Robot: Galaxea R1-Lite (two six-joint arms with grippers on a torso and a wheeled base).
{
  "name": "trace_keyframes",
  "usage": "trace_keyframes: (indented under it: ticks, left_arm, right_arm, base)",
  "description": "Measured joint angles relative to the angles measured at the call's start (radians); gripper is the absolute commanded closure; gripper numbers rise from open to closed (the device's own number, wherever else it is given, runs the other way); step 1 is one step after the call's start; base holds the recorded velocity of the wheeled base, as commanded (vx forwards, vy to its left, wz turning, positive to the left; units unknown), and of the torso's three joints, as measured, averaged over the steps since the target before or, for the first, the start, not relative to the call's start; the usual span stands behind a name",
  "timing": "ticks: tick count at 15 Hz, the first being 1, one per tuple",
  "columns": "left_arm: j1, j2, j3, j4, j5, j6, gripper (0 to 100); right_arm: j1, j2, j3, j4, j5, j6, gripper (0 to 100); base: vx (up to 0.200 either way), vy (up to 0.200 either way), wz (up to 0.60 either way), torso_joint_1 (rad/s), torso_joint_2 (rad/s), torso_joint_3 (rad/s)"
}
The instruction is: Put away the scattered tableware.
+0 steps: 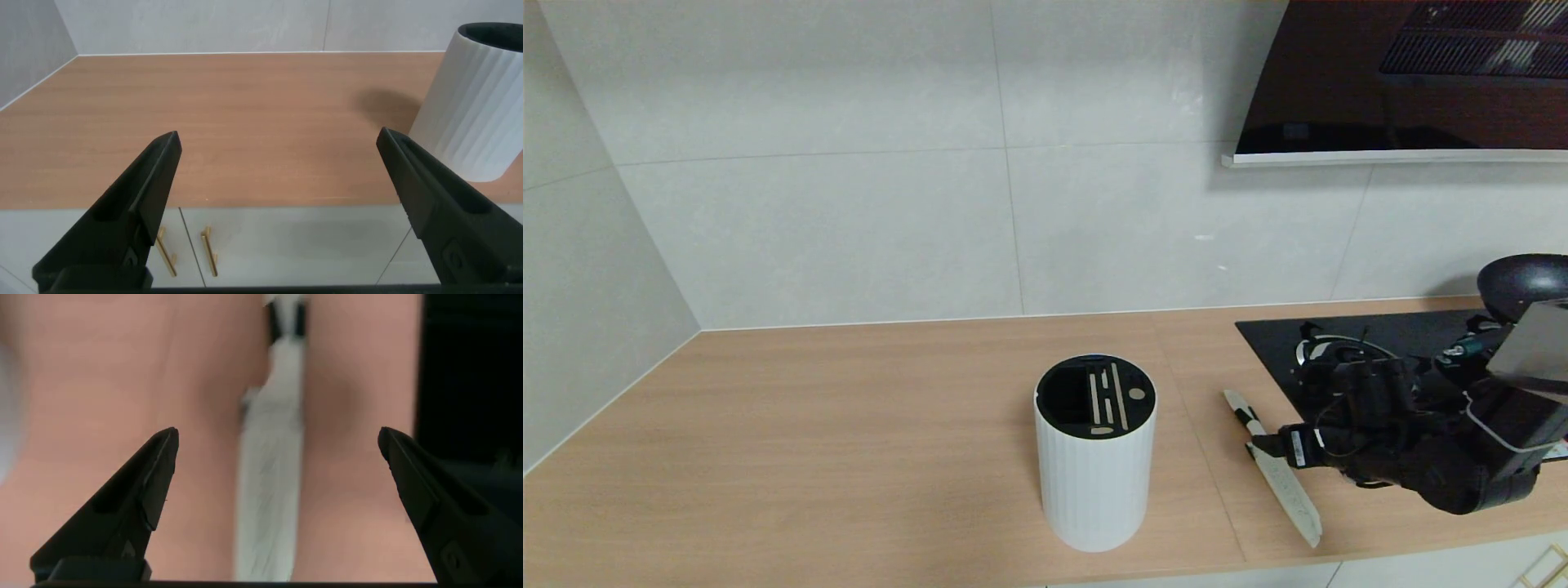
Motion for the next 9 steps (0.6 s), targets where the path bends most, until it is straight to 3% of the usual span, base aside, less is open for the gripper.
trace_keyframes:
  ticks: [9]
  left_arm:
    - [0.000, 0.000, 0.000, 0.000, 0.000, 0.000, 0]
  right_arm:
    - [0.036, 0.147, -0.087, -0.023, -0.027, -0.006, 0]
  base:
    - [0.000, 0.000, 0.00, 0.000, 0.00, 0.000]
